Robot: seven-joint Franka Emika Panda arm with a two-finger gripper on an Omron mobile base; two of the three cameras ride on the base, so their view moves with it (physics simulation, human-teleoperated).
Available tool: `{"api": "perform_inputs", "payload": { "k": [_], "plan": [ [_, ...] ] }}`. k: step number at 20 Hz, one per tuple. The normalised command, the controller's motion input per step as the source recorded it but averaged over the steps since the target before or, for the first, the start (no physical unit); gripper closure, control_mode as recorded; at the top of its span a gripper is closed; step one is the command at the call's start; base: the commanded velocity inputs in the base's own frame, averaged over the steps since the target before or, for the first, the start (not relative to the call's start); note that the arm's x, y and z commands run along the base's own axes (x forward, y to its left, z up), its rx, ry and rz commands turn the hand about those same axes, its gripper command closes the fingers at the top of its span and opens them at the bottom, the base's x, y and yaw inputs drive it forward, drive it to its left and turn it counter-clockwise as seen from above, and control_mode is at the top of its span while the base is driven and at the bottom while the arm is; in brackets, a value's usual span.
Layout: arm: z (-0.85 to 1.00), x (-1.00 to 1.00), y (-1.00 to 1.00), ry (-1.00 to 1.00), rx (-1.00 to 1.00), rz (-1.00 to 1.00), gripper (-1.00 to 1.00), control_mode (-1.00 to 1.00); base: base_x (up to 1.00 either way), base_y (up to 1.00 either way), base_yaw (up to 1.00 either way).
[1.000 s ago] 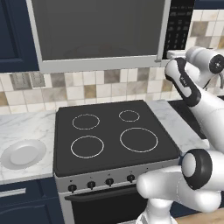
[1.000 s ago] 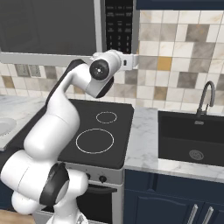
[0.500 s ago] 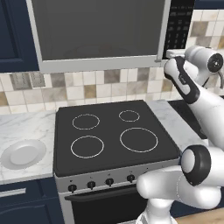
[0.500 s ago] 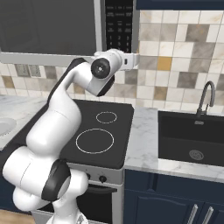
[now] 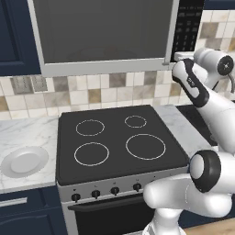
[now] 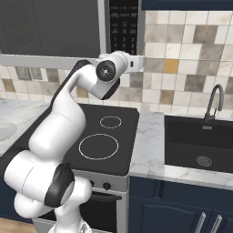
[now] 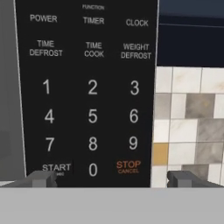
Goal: Pick the squash from the counter and place it in the microwave. Then turn on the microwave.
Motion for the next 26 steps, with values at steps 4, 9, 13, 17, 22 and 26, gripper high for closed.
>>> {"api": "perform_inputs", "payload": {
  "k": [4, 9, 13, 17, 22, 26],
  "plan": [
    [-0.07, 0.00, -0.03, 0.00, 0.00, 0.00, -1.00, -1.00, 0.00, 0.00, 0.00],
    [0.00, 0.09, -0.03, 0.00, 0.00, 0.00, -1.00, -1.00, 0.00, 0.00, 0.00],
    [0.00, 0.13, -0.01, 0.00, 0.00, 0.00, -1.00, -1.00, 0.00, 0.00, 0.00],
    [-0.01, 0.04, -0.03, 0.00, 0.00, 0.00, -1.00, -1.00, 0.00, 0.00, 0.00],
    [-0.04, 0.03, 0.00, 0.00, 0.00, 0.00, -1.00, -1.00, 0.00, 0.00, 0.00],
    [-0.01, 0.07, 0.00, 0.00, 0.00, 0.00, -1.00, -1.00, 0.00, 0.00, 0.00]
  ]
}}
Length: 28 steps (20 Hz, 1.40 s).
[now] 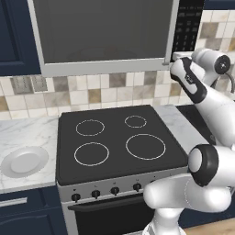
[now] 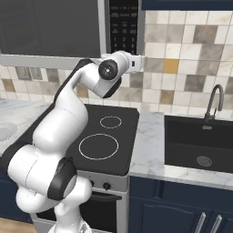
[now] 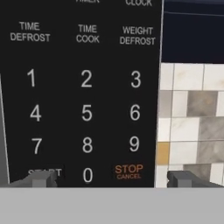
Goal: Pick the squash from the counter and place it in the microwave. Then turn on the microwave.
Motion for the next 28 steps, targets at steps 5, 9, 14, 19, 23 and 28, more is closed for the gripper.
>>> {"api": "perform_inputs", "payload": {
  "k": [5, 9, 14, 19, 23, 28],
  "plan": [
    [0.00, 0.08, 0.00, 0.00, 0.00, 0.00, -1.00, -1.00, 0.00, 0.00, 0.00],
    [-0.06, 0.00, 0.00, 0.00, 0.00, 0.00, -1.00, -1.00, 0.00, 0.00, 0.00],
    [-0.08, 0.00, 0.00, 0.00, 0.00, 0.00, -1.00, -1.00, 0.00, 0.00, 0.00],
    [0.00, 0.06, 0.00, 0.00, 0.00, 0.00, -1.00, -1.00, 0.00, 0.00, 0.00],
    [0.00, 0.06, 0.00, 0.00, 0.00, 0.00, -1.00, -1.00, 0.00, 0.00, 0.00],
    [0.00, 0.04, 0.00, 0.00, 0.00, 0.00, -1.00, -1.00, 0.00, 0.00, 0.00]
  ]
}}
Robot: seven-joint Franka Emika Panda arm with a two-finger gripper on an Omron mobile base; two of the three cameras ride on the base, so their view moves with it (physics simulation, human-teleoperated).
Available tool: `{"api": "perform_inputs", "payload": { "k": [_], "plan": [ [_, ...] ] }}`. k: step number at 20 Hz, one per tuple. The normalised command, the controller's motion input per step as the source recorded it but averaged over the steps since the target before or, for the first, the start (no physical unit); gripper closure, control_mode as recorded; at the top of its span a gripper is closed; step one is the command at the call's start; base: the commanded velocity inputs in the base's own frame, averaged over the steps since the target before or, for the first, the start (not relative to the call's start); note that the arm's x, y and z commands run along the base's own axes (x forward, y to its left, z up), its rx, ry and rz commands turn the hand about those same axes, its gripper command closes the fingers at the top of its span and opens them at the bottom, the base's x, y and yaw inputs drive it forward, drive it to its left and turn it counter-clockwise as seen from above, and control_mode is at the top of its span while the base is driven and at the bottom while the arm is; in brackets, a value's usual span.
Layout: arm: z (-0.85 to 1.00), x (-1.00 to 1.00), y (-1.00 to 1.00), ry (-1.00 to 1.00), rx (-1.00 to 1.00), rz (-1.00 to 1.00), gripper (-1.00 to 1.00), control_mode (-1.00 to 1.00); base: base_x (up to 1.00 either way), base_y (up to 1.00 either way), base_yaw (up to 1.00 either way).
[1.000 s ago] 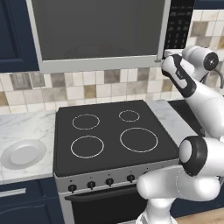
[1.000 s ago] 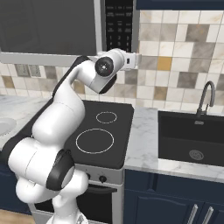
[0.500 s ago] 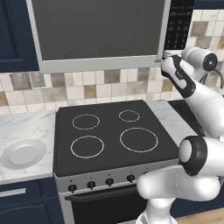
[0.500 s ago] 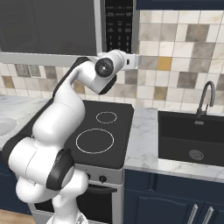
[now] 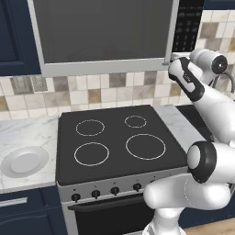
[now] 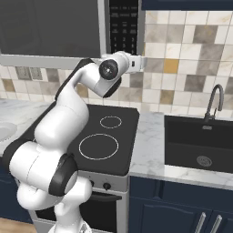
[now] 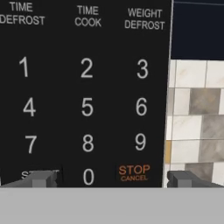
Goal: Pick the squash from the counter and place it in the microwave. Then turn on the microwave.
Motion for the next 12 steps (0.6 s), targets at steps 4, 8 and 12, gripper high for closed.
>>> {"api": "perform_inputs", "payload": {
  "k": [4, 8, 12],
  "plan": [
    [0.00, 0.01, 0.00, 0.00, 0.00, 0.00, -1.00, -1.00, 0.00, 0.00, 0.00],
    [0.00, 0.08, 0.00, 0.00, 0.00, -0.01, -1.00, -1.00, 0.00, 0.00, 0.00],
    [0.00, 0.12, 0.00, 0.00, 0.00, -0.01, -1.00, -1.00, 0.00, 0.00, 0.00]
  ]
}}
